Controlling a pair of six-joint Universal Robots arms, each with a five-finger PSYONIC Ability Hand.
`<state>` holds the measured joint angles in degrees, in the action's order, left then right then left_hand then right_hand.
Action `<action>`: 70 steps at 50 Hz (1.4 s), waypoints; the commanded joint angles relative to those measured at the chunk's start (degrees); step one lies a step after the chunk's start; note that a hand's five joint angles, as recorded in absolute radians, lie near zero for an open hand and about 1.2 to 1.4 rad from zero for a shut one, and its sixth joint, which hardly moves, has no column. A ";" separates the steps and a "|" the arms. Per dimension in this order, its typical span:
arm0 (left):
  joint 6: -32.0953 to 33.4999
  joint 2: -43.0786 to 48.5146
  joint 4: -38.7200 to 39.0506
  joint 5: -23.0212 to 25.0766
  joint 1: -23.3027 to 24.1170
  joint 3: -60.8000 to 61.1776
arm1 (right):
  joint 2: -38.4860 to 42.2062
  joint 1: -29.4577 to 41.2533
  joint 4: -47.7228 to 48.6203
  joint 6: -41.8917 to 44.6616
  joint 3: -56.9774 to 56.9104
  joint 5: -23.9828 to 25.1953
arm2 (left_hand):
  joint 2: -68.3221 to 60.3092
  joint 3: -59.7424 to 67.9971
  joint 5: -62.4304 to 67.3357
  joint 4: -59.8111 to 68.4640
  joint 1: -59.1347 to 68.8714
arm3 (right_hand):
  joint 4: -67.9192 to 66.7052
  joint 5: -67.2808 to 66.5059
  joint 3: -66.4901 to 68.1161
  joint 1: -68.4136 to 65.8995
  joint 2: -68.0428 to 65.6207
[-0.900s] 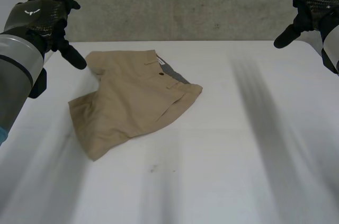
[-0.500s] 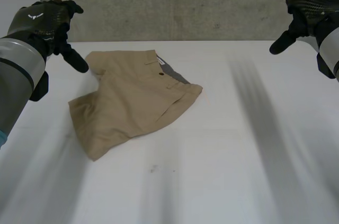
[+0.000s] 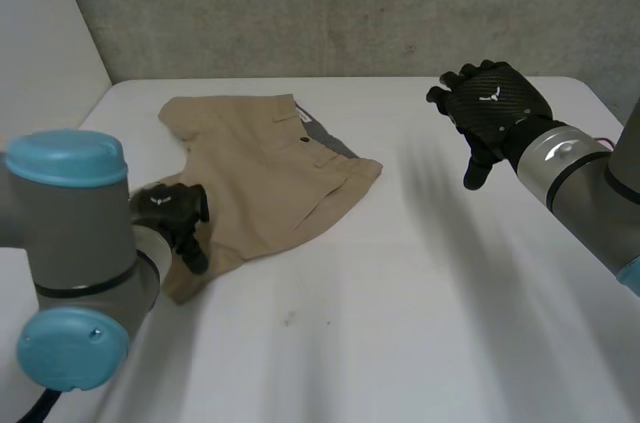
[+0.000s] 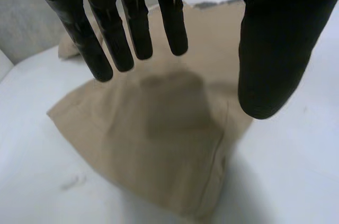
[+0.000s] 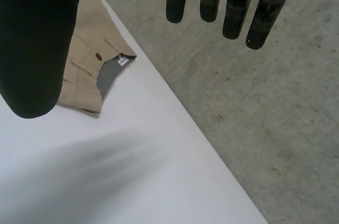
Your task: Fold the shorts.
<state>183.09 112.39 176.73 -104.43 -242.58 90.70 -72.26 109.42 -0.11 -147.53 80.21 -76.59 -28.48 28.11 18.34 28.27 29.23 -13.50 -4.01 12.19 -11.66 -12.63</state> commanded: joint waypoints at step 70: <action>2.63 -25.20 0.90 4.15 7.47 0.17 | 17.49 14.67 17.86 -35.28 1.98 -1.28 | -51.52 51.89 51.66 51.73 50.77 | 3.50 4.01 -2.19 1.66 2.63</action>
<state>185.89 88.71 178.83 -100.18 -236.36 90.87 -59.81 120.37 13.53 -183.68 83.85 -76.93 -68.58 68.07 55.67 68.35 65.38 -13.50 -4.01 12.23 -11.66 -12.63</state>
